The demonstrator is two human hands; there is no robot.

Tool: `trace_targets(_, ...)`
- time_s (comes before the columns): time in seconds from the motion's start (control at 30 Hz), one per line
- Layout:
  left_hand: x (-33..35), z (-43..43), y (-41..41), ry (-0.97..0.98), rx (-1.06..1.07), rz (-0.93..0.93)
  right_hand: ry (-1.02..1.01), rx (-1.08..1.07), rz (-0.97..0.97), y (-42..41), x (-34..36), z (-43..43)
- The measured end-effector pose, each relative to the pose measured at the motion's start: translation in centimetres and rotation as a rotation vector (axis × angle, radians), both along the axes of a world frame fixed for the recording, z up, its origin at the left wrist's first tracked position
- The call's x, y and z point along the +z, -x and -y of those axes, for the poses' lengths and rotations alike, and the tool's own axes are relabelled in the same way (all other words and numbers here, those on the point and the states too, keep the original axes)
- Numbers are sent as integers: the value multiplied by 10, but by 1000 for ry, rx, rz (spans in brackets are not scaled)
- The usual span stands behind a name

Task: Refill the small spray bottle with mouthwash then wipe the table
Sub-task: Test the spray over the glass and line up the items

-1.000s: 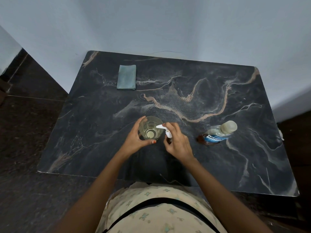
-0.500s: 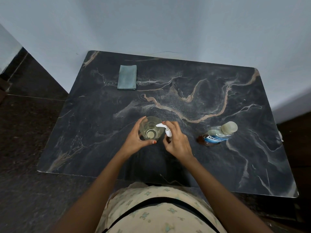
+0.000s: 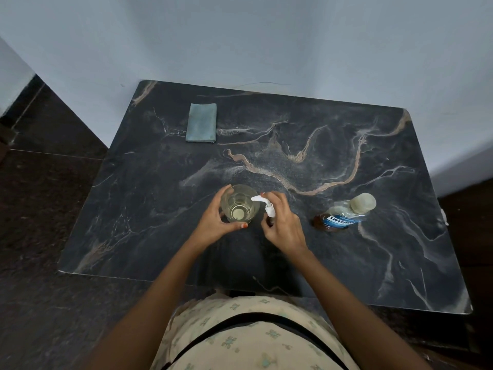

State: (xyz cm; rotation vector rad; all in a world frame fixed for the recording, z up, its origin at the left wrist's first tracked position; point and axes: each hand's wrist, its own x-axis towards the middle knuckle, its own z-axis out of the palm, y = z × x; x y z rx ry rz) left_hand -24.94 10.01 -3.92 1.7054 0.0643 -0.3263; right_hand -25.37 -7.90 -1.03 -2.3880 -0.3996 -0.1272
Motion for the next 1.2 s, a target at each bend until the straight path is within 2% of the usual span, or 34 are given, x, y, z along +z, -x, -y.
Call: trace_targets(1.2, 2, 2, 0, 21, 21, 7, 97, 10, -4, 2, -3, 2)
